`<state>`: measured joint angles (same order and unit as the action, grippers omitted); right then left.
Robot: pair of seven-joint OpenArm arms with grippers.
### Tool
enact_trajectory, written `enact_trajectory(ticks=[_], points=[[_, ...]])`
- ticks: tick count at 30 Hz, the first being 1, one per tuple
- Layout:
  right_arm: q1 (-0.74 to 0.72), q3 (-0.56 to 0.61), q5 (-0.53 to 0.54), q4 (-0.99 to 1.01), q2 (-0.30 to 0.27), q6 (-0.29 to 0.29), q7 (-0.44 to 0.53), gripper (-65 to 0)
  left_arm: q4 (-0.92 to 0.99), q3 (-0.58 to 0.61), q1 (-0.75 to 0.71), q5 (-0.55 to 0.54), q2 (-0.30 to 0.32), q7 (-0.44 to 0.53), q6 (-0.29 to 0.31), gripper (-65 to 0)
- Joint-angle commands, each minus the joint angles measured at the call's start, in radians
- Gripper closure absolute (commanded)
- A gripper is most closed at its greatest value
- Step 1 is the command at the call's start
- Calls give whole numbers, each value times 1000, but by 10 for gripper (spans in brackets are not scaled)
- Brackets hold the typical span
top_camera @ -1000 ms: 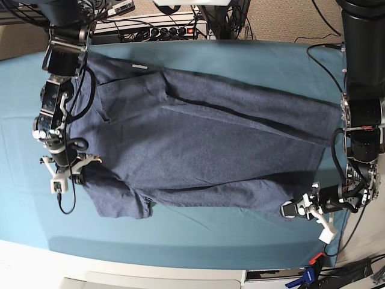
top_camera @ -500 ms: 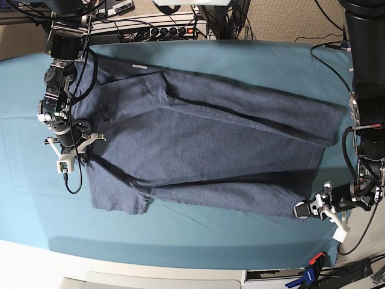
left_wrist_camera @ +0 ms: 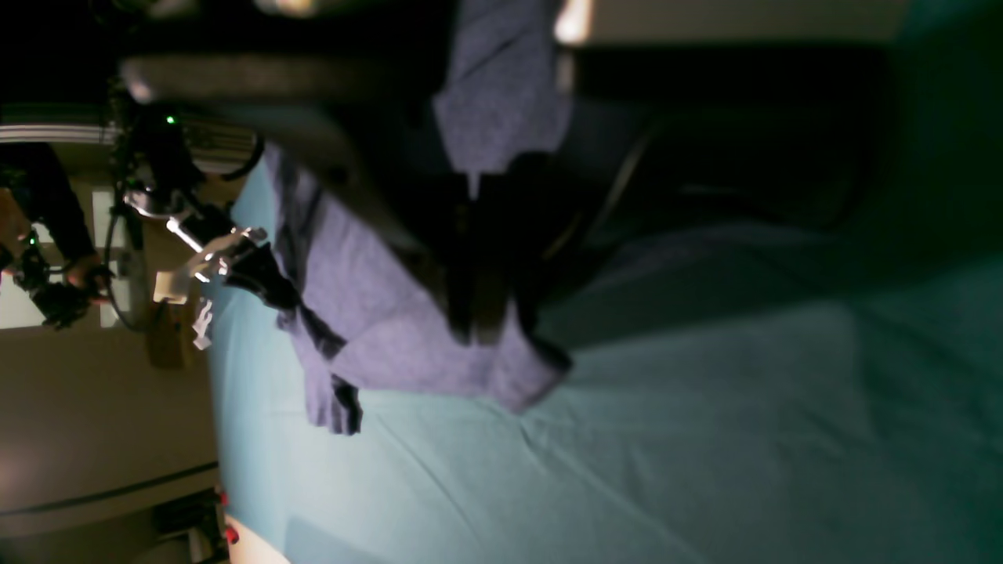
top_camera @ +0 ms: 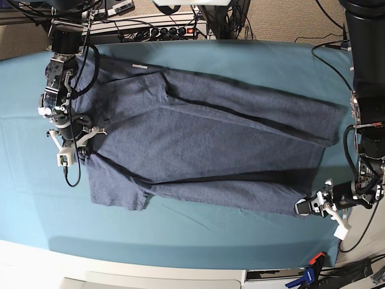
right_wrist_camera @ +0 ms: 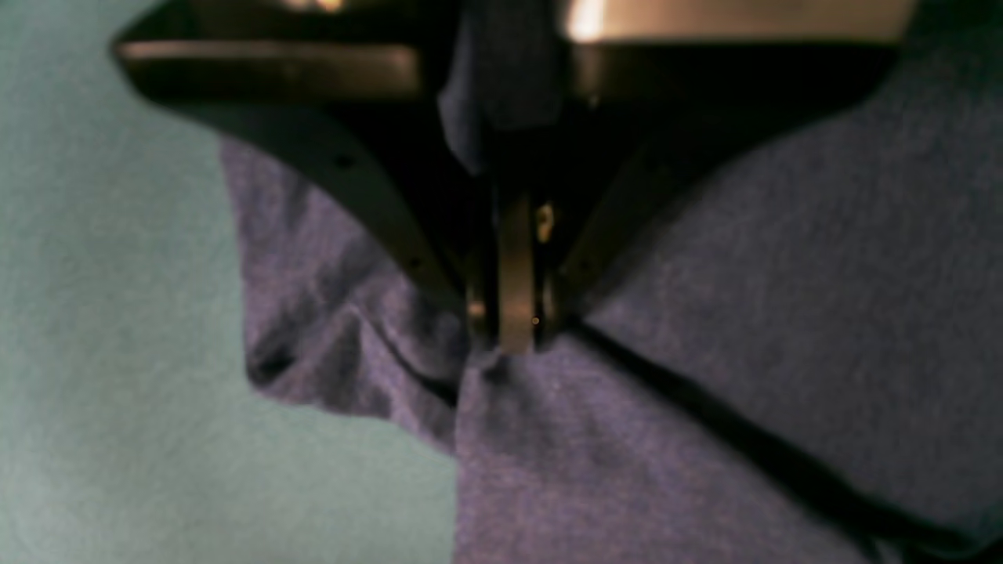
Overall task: Fold the T-shirt properly
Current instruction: 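Lift the held hem and fold it over toward the collar with both grippers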
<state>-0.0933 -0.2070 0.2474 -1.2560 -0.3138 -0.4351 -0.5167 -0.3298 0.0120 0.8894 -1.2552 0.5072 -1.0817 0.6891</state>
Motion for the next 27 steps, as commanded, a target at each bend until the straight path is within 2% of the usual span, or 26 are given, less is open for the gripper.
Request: enact_trajectory(ticks=[1,8,18,27], points=[[-3,-5,0,-14,-16,-3,-8,0,-18,-3,35,-32,15,-1,9,0],[22,-5,50,-41,-16,-29,-52,0,-18,-1,22,-31,25,-3,9,0],[128,-5,59,-278,-16,-32,-97,0,-18,-1,-14,-33,42,-3,9,0],[163,-5,58,-289,-16,-32,-90,0,-18,-1,-14,-45,53,-10,9,0]])
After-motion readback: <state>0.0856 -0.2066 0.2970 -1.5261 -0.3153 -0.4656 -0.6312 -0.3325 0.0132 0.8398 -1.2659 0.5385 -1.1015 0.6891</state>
